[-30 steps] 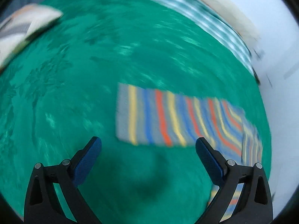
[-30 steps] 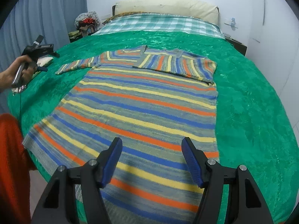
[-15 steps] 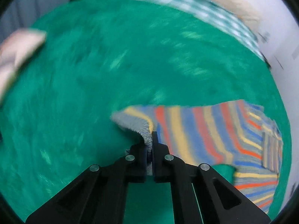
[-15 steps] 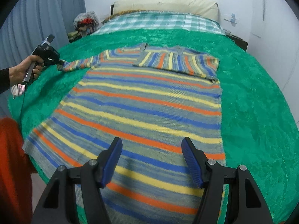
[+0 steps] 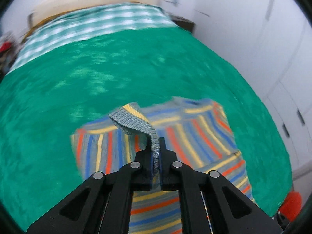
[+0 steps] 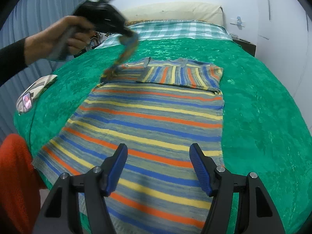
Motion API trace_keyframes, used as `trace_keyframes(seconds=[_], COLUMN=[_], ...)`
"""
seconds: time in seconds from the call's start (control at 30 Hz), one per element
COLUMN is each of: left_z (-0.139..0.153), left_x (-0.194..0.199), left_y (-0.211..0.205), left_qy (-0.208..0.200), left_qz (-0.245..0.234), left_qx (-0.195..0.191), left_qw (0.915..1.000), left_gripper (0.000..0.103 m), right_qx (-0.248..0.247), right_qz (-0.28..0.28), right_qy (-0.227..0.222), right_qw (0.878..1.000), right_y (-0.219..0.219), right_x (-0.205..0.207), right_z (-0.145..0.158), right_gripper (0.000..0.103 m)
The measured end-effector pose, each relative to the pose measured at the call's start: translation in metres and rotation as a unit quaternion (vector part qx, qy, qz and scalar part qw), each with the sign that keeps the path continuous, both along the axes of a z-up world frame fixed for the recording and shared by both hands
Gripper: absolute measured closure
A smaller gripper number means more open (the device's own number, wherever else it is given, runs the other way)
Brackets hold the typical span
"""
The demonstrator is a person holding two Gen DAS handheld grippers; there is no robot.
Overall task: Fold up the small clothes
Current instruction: 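Grasp the other sleeve cuff with the left gripper and fold it across the body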
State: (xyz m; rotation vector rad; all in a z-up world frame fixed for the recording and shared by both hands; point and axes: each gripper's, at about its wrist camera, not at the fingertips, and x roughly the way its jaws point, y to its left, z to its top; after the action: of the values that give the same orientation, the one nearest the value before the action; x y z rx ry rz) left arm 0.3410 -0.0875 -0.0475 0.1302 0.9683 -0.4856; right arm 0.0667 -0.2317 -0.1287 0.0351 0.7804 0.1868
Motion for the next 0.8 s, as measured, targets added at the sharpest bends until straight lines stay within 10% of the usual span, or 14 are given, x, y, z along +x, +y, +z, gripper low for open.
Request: trace_keyframes(seconds=[0.1,0.27,0.4,0.53,0.6,0.63,0.8], left_z=[-0.033,-0.045,-0.075,-0.105,-0.112,-0.113,-0.103], left_x=[0.006,0.010,0.020,0.015,0.009,0.006,-0.005], left_y=[-0.032,0.001,0.056,0.098,0.106,0.109,0.119], left_qy=[0.048,0.037,0.036,0.089,0.101,0.105,0.068], left_qz=[-0.012,0.040,0.148,0.166,0.151,0.140,0.163], left_qx=[0.018,-0.005,0.080,0.075,0.055,0.037,0.043], left_qw=[0.9986,0.9985,0.9851,0.9792,0.9817,0.9839,0.9833], left_gripper=[0.030,0.030,0.030,0.030,0.045,0.089,0.099], right_qx=[0.006,0.016,0.018,0.011,0.007,0.005,0.002], right_qz=[-0.005,-0.013,-0.010,-0.007,-0.005,-0.005,-0.004], right_qy=[0.009,0.010,0.019,0.021,0.024,0.026,0.030], right_qw=[1.000,1.000,1.000,1.000,1.000,1.000,1.000], right_y=[-0.005,-0.014,-0.014,-0.010,-0.008,-0.007,-0.004], right_x=[0.000,-0.001,0.004,0.005,0.006,0.007,0.010], right_z=[-0.005,-0.005,-0.009,-0.011,-0.014,-0.015,-0.018], right_gripper=[0.037,0.037,0.037,0.037,0.037,0.037,0.037])
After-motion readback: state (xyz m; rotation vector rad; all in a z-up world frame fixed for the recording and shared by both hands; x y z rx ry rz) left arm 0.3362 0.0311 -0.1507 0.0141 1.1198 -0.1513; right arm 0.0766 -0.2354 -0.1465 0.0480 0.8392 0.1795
